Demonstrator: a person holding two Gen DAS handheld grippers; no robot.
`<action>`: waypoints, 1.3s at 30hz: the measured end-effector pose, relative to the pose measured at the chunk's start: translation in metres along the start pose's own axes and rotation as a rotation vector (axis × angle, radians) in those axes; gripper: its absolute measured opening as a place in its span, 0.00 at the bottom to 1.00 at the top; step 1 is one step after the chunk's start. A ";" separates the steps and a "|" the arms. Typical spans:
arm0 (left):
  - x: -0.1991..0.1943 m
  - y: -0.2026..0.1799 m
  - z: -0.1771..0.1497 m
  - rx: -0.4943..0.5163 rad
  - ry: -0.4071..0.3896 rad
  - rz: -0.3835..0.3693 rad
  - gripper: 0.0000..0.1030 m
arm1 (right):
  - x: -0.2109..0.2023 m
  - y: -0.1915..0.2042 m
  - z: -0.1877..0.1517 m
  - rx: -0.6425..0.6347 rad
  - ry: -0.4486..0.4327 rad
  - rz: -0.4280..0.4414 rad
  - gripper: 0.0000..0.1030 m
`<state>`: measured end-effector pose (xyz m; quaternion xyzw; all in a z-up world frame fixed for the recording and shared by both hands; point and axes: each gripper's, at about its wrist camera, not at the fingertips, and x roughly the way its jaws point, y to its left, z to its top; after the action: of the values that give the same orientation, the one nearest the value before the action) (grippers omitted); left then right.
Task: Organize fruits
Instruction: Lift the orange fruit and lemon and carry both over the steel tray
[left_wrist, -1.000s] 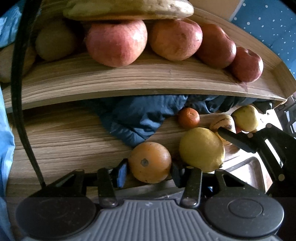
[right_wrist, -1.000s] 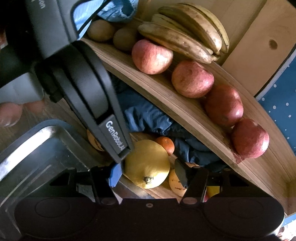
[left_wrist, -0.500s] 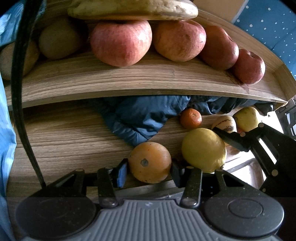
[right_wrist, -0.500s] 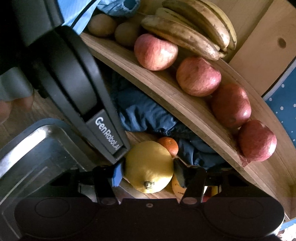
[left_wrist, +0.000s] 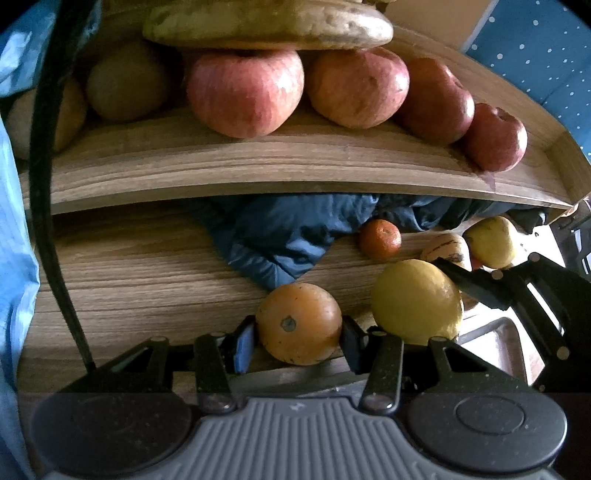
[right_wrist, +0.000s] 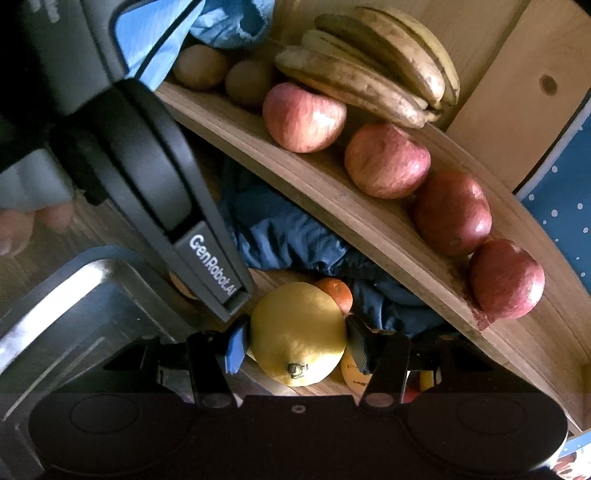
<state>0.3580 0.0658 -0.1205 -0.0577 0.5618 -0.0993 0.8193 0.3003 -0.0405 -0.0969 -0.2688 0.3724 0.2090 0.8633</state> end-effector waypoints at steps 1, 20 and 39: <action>-0.001 -0.001 0.000 0.000 -0.003 -0.001 0.50 | -0.002 0.000 -0.001 0.000 -0.003 -0.002 0.54; -0.016 -0.057 -0.029 0.077 -0.011 -0.054 0.50 | -0.065 -0.015 -0.040 0.087 -0.008 -0.088 0.54; -0.012 -0.109 -0.062 0.181 0.044 -0.101 0.51 | -0.099 -0.031 -0.113 0.234 0.087 -0.137 0.55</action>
<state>0.2852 -0.0362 -0.1100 -0.0097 0.5649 -0.1920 0.8025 0.1944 -0.1500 -0.0776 -0.2000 0.4121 0.0932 0.8840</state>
